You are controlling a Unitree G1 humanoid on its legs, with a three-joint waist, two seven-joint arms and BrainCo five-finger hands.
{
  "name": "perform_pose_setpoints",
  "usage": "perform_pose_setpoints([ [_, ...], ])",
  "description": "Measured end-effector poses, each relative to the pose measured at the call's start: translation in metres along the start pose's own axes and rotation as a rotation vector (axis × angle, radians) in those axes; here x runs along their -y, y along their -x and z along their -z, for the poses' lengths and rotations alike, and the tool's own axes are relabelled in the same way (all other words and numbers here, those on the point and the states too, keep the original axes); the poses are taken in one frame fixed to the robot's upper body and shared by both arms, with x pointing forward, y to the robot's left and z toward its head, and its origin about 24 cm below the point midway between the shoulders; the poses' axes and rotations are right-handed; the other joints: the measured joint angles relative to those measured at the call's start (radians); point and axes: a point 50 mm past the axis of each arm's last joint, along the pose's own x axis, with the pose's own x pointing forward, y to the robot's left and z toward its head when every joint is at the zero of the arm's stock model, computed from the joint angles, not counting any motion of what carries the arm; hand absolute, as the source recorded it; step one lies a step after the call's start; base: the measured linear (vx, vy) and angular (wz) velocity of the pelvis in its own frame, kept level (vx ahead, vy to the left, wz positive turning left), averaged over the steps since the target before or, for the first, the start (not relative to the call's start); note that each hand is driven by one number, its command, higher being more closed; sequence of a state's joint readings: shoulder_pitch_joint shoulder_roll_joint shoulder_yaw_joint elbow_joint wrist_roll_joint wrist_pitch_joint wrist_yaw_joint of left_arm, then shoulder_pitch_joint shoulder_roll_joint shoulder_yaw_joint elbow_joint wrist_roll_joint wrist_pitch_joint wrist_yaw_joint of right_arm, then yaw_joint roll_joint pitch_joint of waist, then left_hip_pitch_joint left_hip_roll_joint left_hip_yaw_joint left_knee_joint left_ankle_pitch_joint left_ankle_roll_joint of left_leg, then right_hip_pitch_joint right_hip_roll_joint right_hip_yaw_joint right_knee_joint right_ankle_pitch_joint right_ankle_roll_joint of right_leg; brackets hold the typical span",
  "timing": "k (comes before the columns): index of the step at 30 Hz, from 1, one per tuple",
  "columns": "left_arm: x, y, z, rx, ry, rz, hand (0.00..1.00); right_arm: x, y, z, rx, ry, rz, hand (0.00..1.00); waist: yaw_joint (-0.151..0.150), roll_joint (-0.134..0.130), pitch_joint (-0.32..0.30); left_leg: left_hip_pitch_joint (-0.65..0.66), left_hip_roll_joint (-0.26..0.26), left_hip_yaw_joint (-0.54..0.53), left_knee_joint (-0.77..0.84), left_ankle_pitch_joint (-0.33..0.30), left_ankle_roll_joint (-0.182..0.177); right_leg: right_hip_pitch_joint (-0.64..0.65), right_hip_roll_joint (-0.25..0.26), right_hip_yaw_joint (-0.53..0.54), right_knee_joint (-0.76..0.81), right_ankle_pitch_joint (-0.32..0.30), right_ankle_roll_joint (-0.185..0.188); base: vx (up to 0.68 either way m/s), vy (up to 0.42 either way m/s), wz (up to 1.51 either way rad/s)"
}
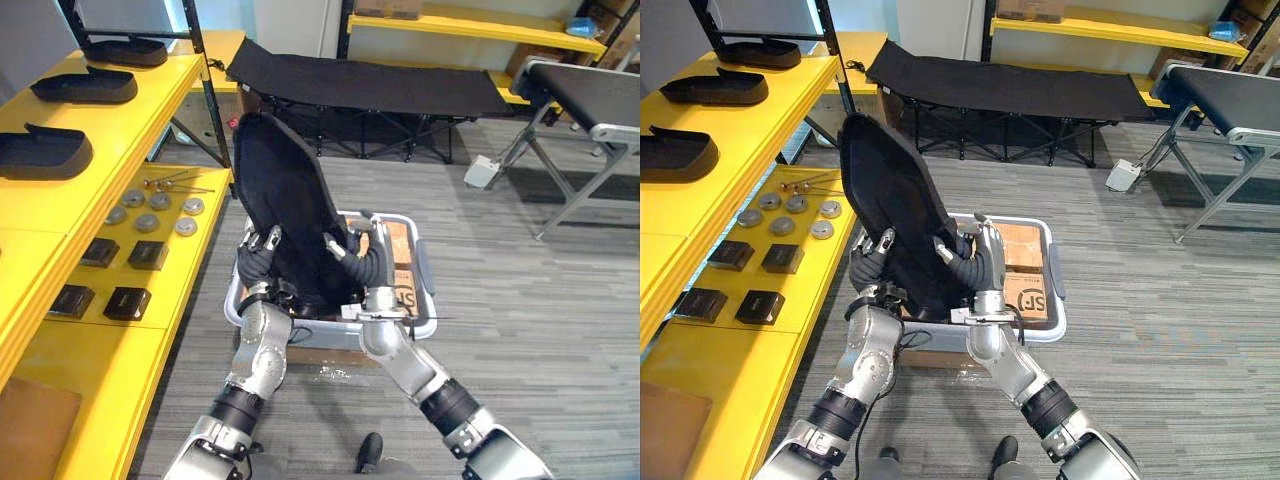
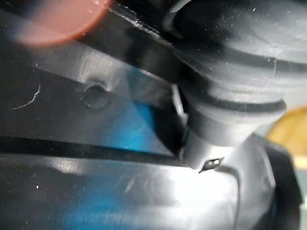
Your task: Walk over and take plastic housings, then place them on the shelf
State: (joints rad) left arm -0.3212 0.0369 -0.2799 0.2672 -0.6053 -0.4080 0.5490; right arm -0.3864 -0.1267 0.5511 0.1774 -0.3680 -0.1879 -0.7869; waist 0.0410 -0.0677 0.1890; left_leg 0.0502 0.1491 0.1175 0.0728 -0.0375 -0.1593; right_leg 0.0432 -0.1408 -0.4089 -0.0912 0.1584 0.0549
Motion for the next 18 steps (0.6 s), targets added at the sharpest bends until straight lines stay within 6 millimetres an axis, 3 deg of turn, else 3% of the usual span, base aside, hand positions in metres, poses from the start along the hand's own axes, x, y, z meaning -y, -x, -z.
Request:
perform_pose_setpoints([
  [4,-0.017,0.004,-0.005,0.102,-0.128,-0.158,1.00,0.011,-0.002,-0.006,-0.021,-0.062,0.063,0.00,-0.002,0.000,-0.001,0.003,0.003,0.012,-0.004,0.000,0.000,-0.007,0.011,0.010,0.000,0.003,0.004,0.01,0.002,-0.09],
  [7,-0.048,0.010,-0.009,0.172,-0.228,-0.375,1.00,0.026,0.003,0.001,-0.121,-0.152,0.118,0.00,-0.003,0.000,-0.008,0.020,0.008,0.036,-0.011,-0.001,-0.002,-0.008,0.017,0.031,0.000,0.005,0.001,0.02,0.022,-0.20],
  [11,-0.080,0.016,-0.020,0.272,-0.339,-0.593,1.00,0.048,0.032,0.023,-0.285,-0.290,0.186,0.00,-0.005,0.004,-0.024,0.026,0.011,0.048,-0.012,-0.003,-0.004,-0.010,0.021,0.041,0.000,0.005,0.000,0.03,0.024,-0.08],
  [16,-0.110,0.031,-0.029,0.343,-0.446,-0.740,1.00,0.073,0.055,0.017,-0.262,-0.366,0.237,0.00,-0.025,0.008,-0.042,0.038,0.010,0.075,-0.010,-0.021,-0.002,-0.015,0.022,0.067,0.000,0.002,0.004,0.00,0.044,-0.16],
  [18,-0.123,0.039,-0.034,0.359,-0.467,-0.784,1.00,0.090,0.067,0.025,-0.294,-0.382,0.289,0.00,-0.028,0.011,-0.055,0.039,0.011,0.103,-0.008,-0.029,-0.002,-0.029,0.023,0.092,0.000,0.000,0.001,0.00,0.042,-0.31],
])
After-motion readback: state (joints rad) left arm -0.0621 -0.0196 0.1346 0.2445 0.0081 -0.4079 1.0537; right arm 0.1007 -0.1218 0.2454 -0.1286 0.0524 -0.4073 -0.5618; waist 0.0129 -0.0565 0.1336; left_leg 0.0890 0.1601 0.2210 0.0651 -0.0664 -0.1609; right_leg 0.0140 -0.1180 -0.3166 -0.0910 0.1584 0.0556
